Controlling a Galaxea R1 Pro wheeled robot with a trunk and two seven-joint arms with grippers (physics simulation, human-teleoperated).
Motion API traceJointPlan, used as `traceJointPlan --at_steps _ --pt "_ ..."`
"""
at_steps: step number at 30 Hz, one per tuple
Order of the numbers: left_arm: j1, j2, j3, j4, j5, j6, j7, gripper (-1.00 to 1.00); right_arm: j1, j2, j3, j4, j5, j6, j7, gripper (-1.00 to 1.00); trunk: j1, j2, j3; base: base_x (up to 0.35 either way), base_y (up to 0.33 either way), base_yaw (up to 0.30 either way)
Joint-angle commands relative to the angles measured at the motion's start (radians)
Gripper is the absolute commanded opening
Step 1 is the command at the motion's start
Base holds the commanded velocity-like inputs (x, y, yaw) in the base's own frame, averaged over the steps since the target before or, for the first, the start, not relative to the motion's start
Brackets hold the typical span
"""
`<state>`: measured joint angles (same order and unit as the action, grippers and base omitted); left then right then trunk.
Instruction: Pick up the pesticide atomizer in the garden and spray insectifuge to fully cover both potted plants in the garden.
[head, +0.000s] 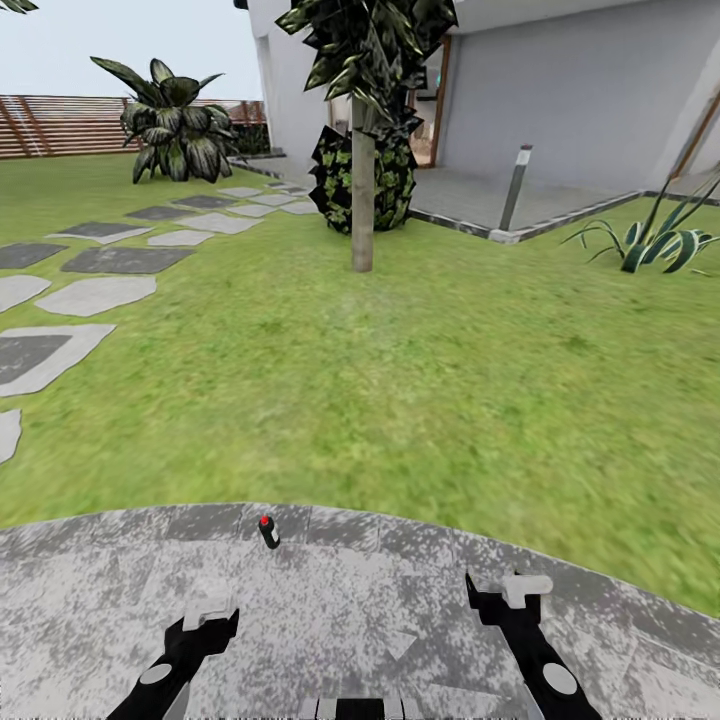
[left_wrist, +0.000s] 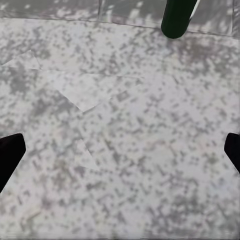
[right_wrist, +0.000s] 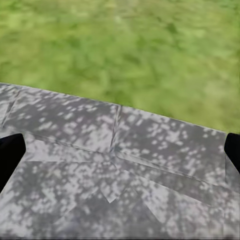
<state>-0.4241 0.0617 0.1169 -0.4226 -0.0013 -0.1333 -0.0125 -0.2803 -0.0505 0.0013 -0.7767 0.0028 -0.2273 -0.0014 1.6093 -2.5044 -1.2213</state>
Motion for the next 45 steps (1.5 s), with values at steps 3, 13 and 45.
traceJointPlan --at_steps 3,13,45 --pt "0.000 0.000 0.003 0.001 0.000 -0.003 -0.001 1.00 0.000 0.000 0.000 0.001 0.000 -0.003 0.000 1.00 0.001 -0.001 -0.017 0.000 0.000 0.000" --pt "0.000 0.000 0.001 0.001 -0.002 -0.049 -0.001 1.00 0.000 0.000 0.000 -0.001 0.000 -0.004 0.000 1.00 0.003 -0.002 -0.041 0.062 0.000 0.000" --pt "0.002 -0.003 0.003 0.001 0.000 -0.068 -0.001 1.00 0.000 -0.002 -0.003 -0.006 0.002 -0.003 -0.002 1.00 0.003 -0.002 -0.041 0.181 0.000 0.000"
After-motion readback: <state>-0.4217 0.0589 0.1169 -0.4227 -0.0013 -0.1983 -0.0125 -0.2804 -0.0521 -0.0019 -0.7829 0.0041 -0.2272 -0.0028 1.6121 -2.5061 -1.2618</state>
